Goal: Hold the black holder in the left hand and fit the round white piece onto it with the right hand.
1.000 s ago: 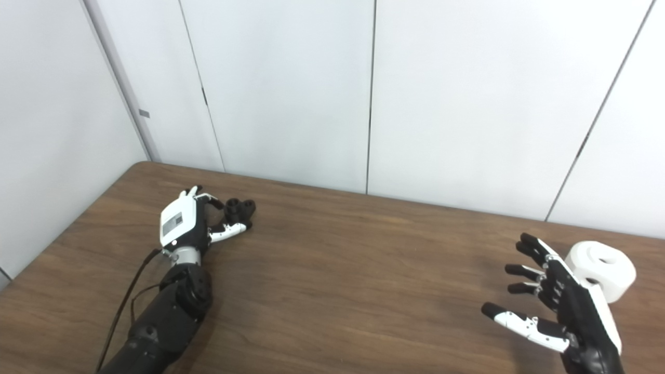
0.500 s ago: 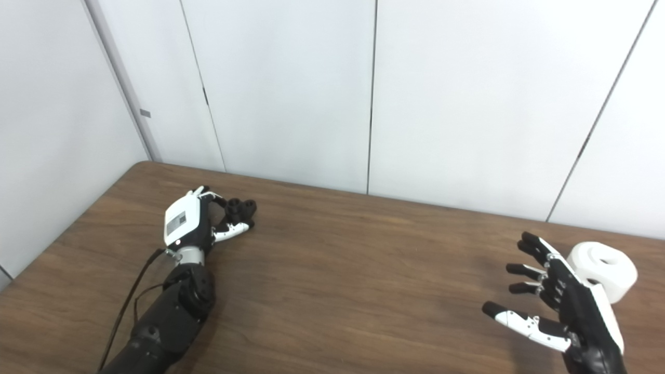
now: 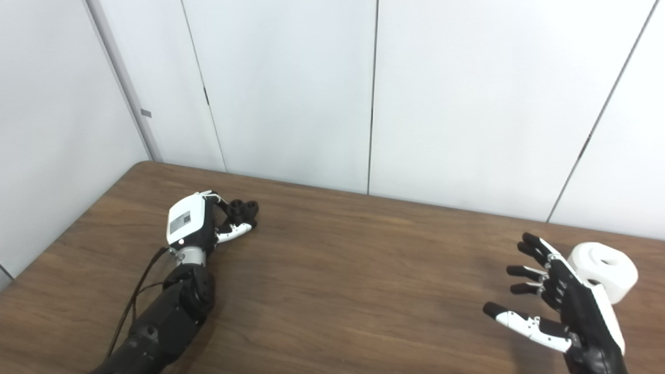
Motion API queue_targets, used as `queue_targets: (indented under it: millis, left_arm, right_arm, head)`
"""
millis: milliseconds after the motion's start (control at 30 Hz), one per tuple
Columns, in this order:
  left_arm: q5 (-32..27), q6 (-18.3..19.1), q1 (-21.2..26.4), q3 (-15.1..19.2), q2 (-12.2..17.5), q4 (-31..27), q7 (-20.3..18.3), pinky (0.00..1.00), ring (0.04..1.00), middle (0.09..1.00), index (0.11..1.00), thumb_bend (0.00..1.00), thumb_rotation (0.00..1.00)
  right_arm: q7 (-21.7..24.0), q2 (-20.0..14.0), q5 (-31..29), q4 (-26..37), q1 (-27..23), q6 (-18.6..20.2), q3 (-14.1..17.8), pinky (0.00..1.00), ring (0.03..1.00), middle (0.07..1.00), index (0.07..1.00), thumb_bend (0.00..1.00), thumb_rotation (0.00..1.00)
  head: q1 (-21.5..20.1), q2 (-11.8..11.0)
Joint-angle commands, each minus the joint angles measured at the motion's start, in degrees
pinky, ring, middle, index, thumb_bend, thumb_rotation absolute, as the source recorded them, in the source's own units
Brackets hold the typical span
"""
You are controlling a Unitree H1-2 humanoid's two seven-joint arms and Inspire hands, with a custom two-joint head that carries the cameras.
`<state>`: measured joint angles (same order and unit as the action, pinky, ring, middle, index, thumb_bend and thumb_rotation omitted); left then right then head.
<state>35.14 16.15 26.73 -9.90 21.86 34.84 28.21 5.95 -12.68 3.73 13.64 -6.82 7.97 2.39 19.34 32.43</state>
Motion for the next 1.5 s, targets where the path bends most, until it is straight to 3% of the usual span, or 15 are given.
queue_targets:
  millis: [0,167,333,500,667,833,1000,1467]
  left_arm:
    - [1.08,1.35,-1.21,-1.65,-0.04,0.24,-3.07,0.84,0.893,0.819,0.479,0.52,0.06]
    - [1.27,0.21,-2.46,-2.5,-0.02,-1.78,-3.44,0.82,0.866,0.807,0.479,0.52,0.06]
    - [-2.49,-8.5,-5.89,-3.06,-0.52,-8.09,-6.08,0.89,0.908,0.828,0.48,0.52,0.06]
    - [-4.83,-17.12,-8.91,-5.53,-1.01,-15.37,-12.01,0.94,0.92,0.853,0.48,0.52,0.05]
    - [-4.67,-20.94,-10.52,-8.76,-1.75,-21.71,-18.56,0.87,0.929,0.874,0.48,0.52,0.06]
    - [-3.34,-23.27,-11.69,-11.72,-2.87,-25.56,-23.04,0.94,0.937,0.875,0.48,0.52,0.06]
    - [-2.68,-26.16,-12.13,-13.82,-3.69,-25.91,-26.78,0.93,0.944,0.884,0.48,0.52,0.06]
    - [-1.66,-32.38,-11.74,-16.99,-4.46,-20.86,-31.54,0.9,0.931,0.879,0.48,0.52,0.06]
  right_arm:
    - [-0.33,-0.65,-0.06,1.12,-2.04,-2.31,0.5,0.6,0.723,0.864,0.871,0.56,0.0]
    - [-0.52,-0.46,0.26,0.59,-2.39,-3.11,0.32,0.6,0.719,0.863,0.872,0.57,0.0]
    - [-0.61,-0.58,0.62,-1.16,-2.8,-5.7,0.23,0.59,0.709,0.852,0.866,0.58,0.0]
    - [-0.85,-0.4,1.07,-2.34,-3.2,-6.15,0.45,0.61,0.705,0.842,0.857,0.62,0.0]
    - [-1.08,-0.44,1.92,-3.4,-3.33,-8.28,0.38,0.57,0.689,0.833,0.845,0.63,0.02]
    - [-1.51,-0.22,2.73,-4.23,-3.28,-9.92,0.42,0.55,0.676,0.824,0.838,0.64,0.1]
    - [-2.06,0.12,3.07,-4.85,-3.42,-10.95,0.41,0.54,0.672,0.818,0.831,0.66,0.15]
    - [-1.53,-0.99,2.93,-3.12,-3.51,-9.57,0.77,0.57,0.683,0.822,0.837,0.66,0.19]
  head:
    - [-0.11,0.03]
    - [-2.01,0.14]
    - [-3.61,0.32]
    - [-5.85,0.72]
    - [-8.47,1.16]
    - [-11.6,1.77]
    - [-14.5,2.37]
    - [-19.1,3.12]
